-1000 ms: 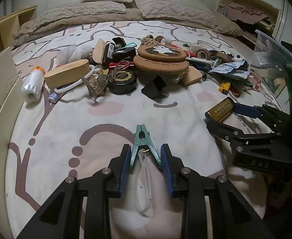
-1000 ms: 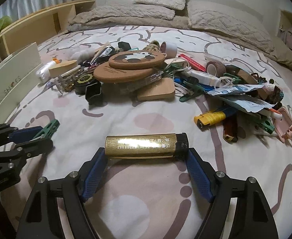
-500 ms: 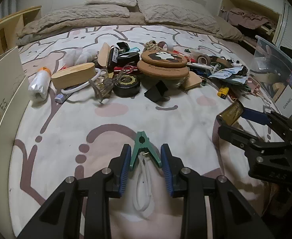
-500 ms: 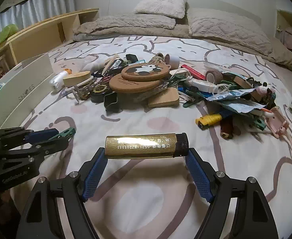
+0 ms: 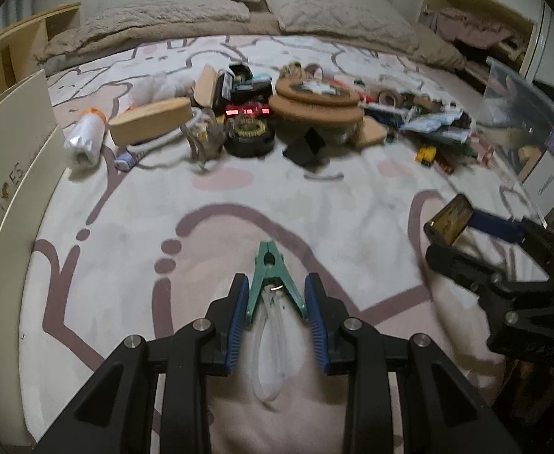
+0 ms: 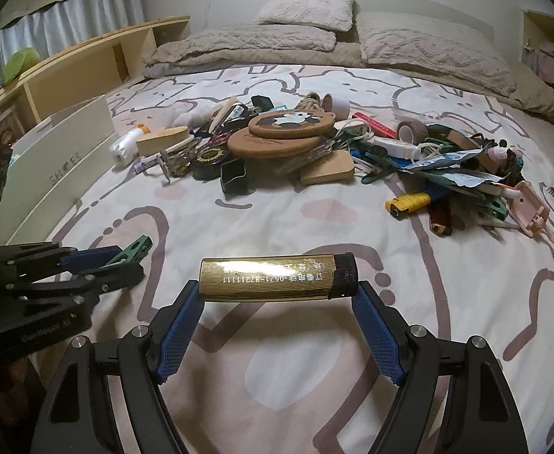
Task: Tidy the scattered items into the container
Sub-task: 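Carry the gold lighter in right tool while left tool carries the clothespin toward the box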
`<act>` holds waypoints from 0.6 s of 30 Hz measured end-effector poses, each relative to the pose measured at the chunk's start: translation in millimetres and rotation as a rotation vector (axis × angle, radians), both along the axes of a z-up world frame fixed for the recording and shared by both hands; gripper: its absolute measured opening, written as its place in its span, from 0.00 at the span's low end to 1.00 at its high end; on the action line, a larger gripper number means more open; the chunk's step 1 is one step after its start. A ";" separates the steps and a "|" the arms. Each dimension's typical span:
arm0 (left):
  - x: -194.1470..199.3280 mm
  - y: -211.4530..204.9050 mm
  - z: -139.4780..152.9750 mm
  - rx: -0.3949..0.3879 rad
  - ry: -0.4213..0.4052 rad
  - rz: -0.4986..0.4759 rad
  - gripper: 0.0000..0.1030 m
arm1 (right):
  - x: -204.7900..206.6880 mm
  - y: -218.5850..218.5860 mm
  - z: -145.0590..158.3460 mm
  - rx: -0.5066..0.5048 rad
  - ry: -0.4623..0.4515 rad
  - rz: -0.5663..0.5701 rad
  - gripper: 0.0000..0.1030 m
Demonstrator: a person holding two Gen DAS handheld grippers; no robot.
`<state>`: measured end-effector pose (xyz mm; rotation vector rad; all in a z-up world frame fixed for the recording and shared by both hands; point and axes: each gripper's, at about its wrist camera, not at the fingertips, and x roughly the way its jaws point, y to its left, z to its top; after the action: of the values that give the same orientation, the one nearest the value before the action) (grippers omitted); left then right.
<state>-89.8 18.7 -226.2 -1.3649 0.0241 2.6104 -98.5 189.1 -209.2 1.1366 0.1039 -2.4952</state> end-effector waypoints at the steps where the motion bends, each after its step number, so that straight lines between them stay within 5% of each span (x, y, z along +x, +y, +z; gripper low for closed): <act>1: 0.4 1.8 -0.5 -0.013 0.000 -0.003 0.30 | 0.2 -0.1 -0.2 0.002 0.001 -0.001 0.78; 7: 4.8 4.1 -2.6 -0.069 -0.002 -0.005 0.34 | -0.4 3.0 -1.5 -0.004 -0.007 -0.006 0.78; 10: 5.0 -0.3 -4.1 -0.077 -0.012 0.023 0.79 | -0.9 2.5 -1.3 -0.006 -0.009 -0.003 0.78; 11: 5.1 -1.9 -5.4 -0.078 -0.019 0.030 0.82 | -1.0 2.5 -1.3 -0.005 -0.008 -0.001 0.78; 18: 4.7 -0.2 -7.6 -0.103 -0.030 0.044 0.82 | -0.2 -0.1 -1.4 -0.004 -0.007 0.007 0.78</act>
<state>-85.2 18.5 -233.8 -1.4539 0.1270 2.6578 -98.7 189.0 -210.6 1.1415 0.1009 -2.4842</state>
